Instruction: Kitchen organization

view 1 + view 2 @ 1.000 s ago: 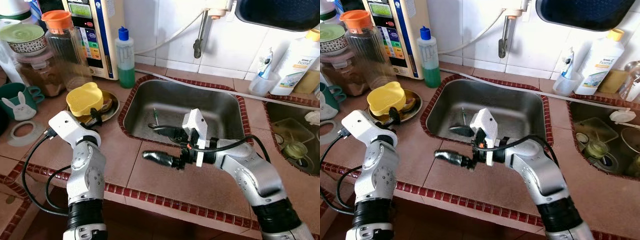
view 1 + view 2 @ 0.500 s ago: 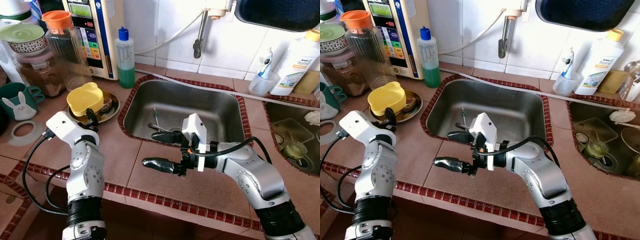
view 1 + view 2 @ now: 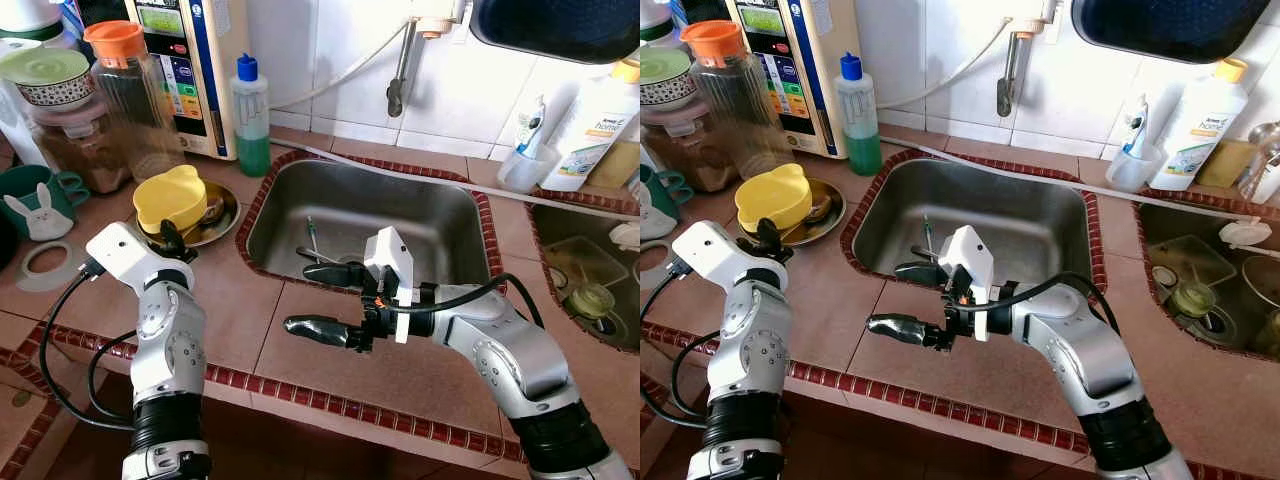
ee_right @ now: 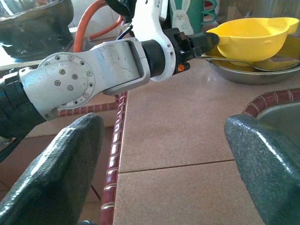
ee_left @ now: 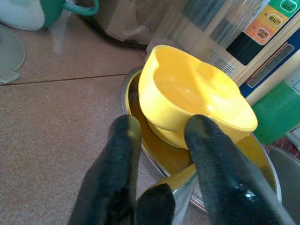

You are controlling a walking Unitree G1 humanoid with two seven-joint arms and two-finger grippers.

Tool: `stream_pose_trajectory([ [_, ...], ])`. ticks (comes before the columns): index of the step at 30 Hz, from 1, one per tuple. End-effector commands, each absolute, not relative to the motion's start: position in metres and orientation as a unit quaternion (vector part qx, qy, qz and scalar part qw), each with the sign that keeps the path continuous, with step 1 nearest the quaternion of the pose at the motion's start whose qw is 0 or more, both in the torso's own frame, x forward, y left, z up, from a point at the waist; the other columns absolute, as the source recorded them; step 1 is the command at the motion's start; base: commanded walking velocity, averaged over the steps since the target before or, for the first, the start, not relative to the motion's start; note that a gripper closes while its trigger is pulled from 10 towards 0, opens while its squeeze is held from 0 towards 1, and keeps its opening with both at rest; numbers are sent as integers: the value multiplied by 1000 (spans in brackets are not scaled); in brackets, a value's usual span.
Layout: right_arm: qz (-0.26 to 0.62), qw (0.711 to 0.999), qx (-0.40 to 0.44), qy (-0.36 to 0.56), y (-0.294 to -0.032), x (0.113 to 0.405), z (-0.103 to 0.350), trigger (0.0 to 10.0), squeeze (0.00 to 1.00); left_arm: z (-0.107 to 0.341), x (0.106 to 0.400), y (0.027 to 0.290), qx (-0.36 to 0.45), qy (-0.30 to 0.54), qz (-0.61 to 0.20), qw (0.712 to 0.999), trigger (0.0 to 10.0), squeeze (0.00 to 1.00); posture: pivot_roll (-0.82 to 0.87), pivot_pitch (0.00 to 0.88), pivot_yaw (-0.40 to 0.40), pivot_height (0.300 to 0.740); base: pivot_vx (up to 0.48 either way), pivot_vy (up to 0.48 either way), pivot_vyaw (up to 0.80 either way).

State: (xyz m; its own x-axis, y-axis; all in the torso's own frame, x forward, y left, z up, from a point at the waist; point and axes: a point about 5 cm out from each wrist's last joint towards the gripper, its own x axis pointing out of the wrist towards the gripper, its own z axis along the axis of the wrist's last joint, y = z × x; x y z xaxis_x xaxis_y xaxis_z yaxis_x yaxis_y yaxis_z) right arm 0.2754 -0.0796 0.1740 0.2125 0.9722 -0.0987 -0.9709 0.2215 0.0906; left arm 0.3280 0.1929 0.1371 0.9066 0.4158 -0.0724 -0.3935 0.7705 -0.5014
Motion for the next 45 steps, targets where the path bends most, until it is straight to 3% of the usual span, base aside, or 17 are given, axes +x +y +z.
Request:
stream_pose_trajectory([
  [1,628,776,-5,57,-78,274,178,10000,0,140,330,193,-260,-24,219,940,0,0,68,59,-24,740,0,0,0],
  [32,622,782,-8,49,-76,279,178,10000,0,172,328,193,-267,-71,209,938,0,0,84,48,-20,740,0,0,0],
  [45,618,785,-5,45,-75,280,178,10000,0,196,328,176,-230,-118,147,955,0,0,86,52,-22,740,0,0,0],
])
